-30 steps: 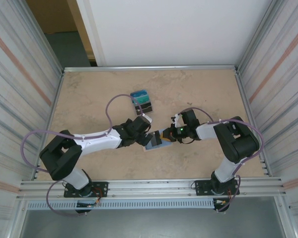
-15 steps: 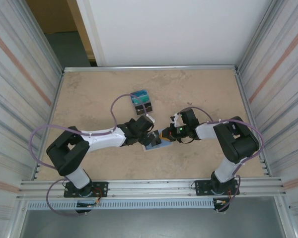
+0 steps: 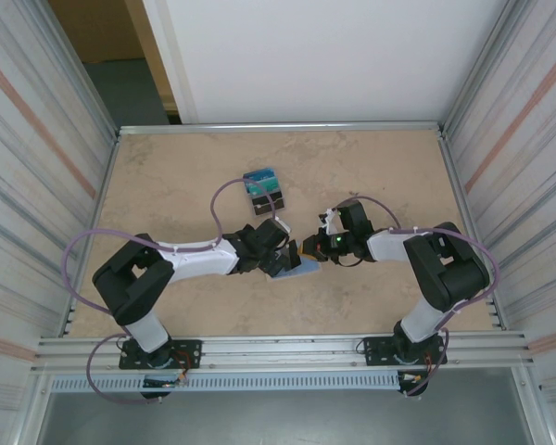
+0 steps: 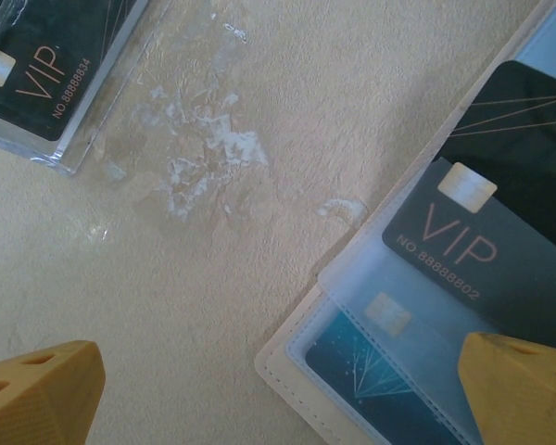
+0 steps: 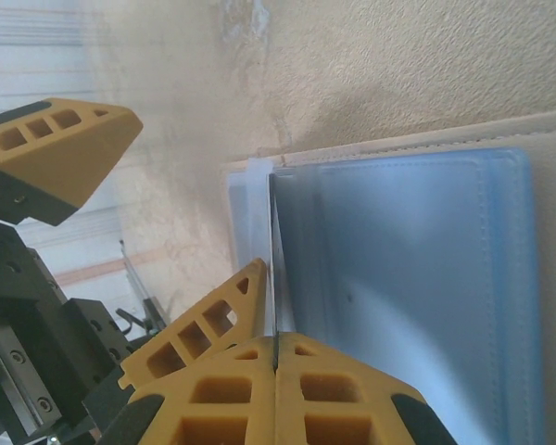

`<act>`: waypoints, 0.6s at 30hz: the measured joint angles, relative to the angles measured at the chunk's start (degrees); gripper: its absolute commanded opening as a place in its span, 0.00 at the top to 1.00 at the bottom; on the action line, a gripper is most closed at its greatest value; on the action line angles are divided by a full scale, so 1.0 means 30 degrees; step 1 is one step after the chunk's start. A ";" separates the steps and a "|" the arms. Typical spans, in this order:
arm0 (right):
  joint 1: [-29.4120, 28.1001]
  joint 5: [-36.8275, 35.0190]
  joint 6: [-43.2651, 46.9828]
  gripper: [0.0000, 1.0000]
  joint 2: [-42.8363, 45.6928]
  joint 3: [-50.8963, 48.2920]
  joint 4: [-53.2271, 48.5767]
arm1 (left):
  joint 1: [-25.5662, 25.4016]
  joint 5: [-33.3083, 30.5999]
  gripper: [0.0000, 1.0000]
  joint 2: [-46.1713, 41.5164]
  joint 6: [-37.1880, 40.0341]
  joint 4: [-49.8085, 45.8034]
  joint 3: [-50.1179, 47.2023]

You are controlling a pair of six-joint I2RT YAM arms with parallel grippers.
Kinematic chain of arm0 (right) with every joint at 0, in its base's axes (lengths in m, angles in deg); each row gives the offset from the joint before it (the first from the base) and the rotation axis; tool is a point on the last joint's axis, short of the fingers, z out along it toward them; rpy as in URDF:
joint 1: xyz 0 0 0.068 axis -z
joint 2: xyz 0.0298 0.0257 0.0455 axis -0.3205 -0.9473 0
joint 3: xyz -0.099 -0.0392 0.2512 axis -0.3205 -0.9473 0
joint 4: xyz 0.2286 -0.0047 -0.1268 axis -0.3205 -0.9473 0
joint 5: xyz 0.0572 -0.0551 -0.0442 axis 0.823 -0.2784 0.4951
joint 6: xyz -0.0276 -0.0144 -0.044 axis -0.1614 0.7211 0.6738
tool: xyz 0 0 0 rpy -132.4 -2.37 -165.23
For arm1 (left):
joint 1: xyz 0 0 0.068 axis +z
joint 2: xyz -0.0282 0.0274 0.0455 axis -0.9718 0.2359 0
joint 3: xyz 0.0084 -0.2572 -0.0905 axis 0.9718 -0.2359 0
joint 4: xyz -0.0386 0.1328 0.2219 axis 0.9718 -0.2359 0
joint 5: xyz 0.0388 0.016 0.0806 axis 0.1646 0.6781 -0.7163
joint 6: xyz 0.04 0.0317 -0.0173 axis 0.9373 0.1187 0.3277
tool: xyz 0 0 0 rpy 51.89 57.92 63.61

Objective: Take the credit cards out of the card holder

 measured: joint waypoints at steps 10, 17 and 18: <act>-0.0692 -0.0044 -0.0022 0.83 0.0000 0.0000 0.0080 | 0.0000 0.0000 0.01 0.0175 -0.0007 0.0087 0.0000; -0.1013 -0.0211 -0.0022 0.83 -0.0087 0.0000 0.0153 | 0.0000 0.0007 0.01 0.0175 -0.0015 0.0087 0.0000; -0.1013 -0.0328 -0.0022 0.85 -0.0160 0.0000 0.0175 | 0.0000 0.0000 0.01 0.0175 -0.0015 0.0087 0.0000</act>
